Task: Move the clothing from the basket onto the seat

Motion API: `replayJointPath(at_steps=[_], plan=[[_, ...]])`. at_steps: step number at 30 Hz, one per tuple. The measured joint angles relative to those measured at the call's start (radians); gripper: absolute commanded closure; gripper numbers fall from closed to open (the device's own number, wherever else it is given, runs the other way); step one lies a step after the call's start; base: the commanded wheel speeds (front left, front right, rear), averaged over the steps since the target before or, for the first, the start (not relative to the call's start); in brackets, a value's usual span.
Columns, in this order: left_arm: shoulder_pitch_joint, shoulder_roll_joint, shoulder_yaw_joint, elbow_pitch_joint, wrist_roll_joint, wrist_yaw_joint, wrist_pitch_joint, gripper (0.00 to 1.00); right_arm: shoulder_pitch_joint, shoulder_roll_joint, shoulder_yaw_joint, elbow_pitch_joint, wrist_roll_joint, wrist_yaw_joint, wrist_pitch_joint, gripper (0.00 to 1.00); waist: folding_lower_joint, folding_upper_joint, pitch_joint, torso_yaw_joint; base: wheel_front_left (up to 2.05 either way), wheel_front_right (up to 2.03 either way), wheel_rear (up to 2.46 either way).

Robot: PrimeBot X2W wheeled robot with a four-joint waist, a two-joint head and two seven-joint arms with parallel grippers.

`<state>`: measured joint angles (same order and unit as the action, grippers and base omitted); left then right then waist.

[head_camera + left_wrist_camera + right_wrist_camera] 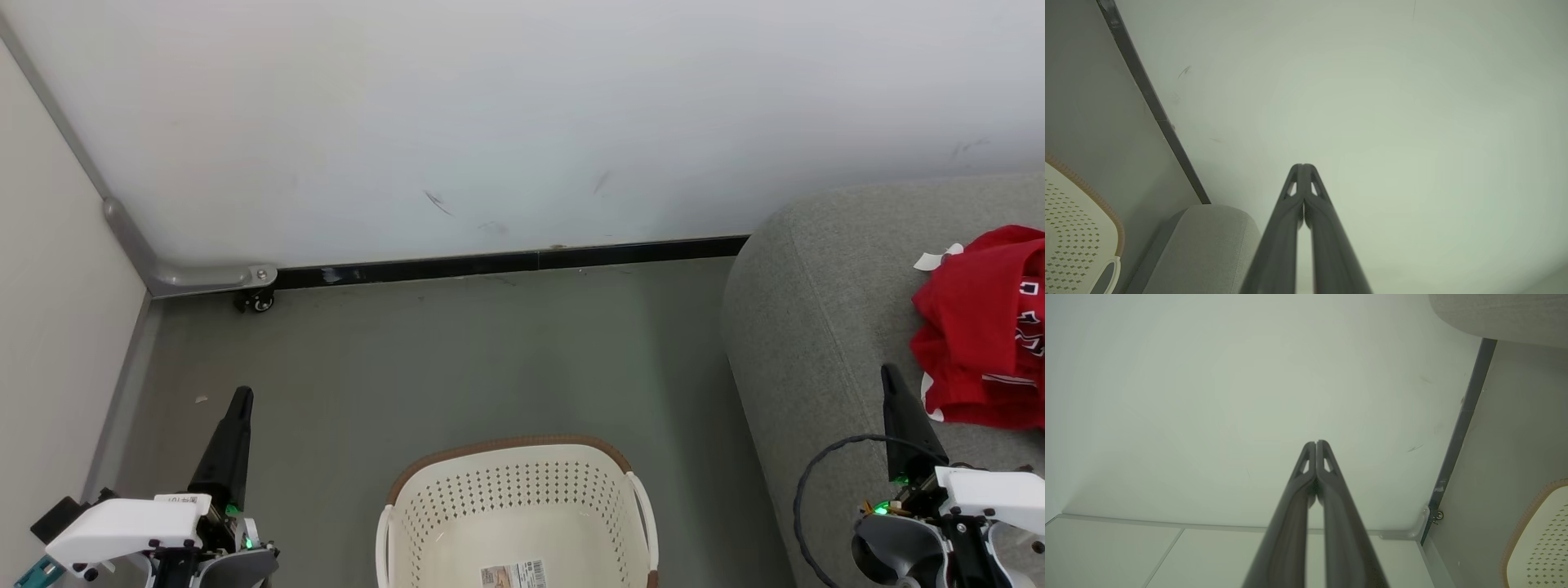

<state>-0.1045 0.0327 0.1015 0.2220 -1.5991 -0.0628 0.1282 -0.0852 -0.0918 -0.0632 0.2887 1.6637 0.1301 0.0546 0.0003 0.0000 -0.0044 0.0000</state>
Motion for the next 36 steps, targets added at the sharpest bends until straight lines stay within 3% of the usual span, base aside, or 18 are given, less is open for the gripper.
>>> replayJointPath(at_steps=[36], plan=[[0.002, 0.000, -0.006, -0.024, 0.000, 0.008, -0.007, 1.00, 0.000, -0.004, 0.004, 0.000, 0.010, 0.000, 0.000, 1.00, -0.0001, 0.0000, 0.001, 0.000, 0.00, 0.00, 0.00]])
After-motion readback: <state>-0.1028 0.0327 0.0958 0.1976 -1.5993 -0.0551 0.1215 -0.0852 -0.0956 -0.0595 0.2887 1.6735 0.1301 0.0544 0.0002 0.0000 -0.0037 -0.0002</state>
